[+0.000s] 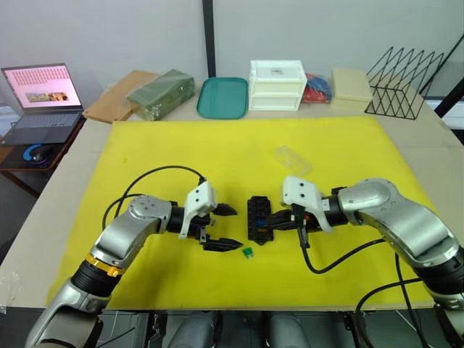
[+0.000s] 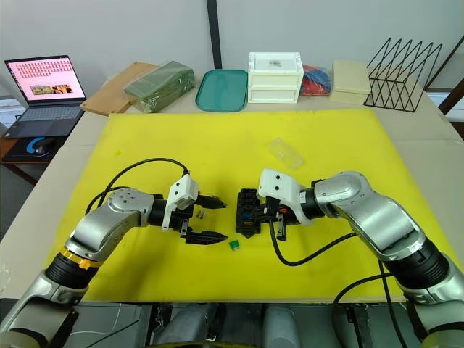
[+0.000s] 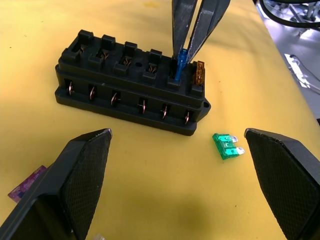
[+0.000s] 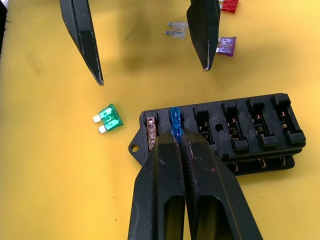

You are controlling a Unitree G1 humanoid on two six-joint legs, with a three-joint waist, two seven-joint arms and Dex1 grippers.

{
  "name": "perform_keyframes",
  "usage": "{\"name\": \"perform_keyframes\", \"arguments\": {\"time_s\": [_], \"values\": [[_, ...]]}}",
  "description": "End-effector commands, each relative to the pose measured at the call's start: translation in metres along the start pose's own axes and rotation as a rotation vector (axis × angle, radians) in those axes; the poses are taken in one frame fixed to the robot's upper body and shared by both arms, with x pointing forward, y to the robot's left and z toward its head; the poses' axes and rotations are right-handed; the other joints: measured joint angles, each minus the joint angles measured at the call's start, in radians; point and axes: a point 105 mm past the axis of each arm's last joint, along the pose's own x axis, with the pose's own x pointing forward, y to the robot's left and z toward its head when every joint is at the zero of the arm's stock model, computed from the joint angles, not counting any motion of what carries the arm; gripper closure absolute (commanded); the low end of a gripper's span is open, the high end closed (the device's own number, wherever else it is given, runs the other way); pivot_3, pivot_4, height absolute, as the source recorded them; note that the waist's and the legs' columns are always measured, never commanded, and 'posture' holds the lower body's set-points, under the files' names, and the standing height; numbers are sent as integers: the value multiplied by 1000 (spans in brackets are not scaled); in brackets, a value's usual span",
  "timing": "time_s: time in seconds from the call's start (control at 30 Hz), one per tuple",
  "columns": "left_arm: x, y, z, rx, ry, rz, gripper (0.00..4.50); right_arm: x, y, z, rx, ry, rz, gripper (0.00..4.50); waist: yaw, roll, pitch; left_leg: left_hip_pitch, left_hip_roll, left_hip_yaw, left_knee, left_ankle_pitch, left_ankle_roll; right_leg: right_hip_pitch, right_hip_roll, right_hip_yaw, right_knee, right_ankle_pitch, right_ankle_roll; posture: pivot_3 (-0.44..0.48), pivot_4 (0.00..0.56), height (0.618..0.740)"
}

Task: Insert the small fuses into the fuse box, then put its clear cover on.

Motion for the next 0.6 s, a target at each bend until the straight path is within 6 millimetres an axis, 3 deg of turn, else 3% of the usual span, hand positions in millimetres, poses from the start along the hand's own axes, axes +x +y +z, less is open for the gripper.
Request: {"name": "perform_keyframes", "arguments": {"time_s": [0.03, 0.3, 0.6], "values": [[2, -6, 6, 39, -7, -20, 27, -6, -1, 13, -70, -9, -21, 4500, 0, 0, 0, 0, 0, 0, 0, 0, 0, 0, 0, 0, 0, 0, 0, 0, 150, 740], [3, -8, 3, 37, -5, -22, 27, -9, -2, 20, -81, -20, -18, 4500, 0, 0, 0, 0, 0, 0, 0, 0, 0, 0, 0, 0, 0, 0, 0, 0, 150, 740], [4, -8, 2, 38, -4, -18, 27, -6, 2, 10, -99, 42, 4, 4500, 0, 0, 0, 0, 0, 0, 0, 0, 0, 0, 0, 0, 0, 0, 0, 0, 150, 740]]}}
